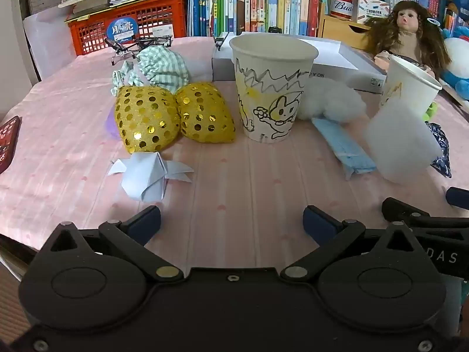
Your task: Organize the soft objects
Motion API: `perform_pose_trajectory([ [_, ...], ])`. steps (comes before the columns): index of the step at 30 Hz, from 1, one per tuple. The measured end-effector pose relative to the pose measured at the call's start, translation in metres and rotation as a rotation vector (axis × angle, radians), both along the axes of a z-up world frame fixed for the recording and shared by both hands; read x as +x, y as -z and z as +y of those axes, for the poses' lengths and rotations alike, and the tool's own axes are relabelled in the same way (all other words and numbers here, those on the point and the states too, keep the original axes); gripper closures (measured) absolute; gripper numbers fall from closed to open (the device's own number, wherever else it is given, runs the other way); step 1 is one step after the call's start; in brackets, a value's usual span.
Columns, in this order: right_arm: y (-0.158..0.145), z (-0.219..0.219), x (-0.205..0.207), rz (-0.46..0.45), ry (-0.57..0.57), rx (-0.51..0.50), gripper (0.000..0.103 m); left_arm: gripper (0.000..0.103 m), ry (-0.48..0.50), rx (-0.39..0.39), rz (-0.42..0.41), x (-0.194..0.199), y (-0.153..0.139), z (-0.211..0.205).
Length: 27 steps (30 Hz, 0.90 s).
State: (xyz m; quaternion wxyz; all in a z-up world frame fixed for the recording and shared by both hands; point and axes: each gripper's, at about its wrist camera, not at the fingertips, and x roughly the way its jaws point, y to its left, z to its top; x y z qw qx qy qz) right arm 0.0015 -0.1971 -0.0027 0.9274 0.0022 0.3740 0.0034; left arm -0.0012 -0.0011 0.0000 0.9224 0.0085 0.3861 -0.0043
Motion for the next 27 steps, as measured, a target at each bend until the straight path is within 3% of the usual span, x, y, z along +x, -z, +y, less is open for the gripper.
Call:
perform_pose_trajectory([
  [27, 0.0, 0.0003, -0.0013, 0.002, -0.001, -0.004, 0.0, 0.0, -0.003, 0.0, 0.015, -0.0014, 0.0006, -0.0004],
])
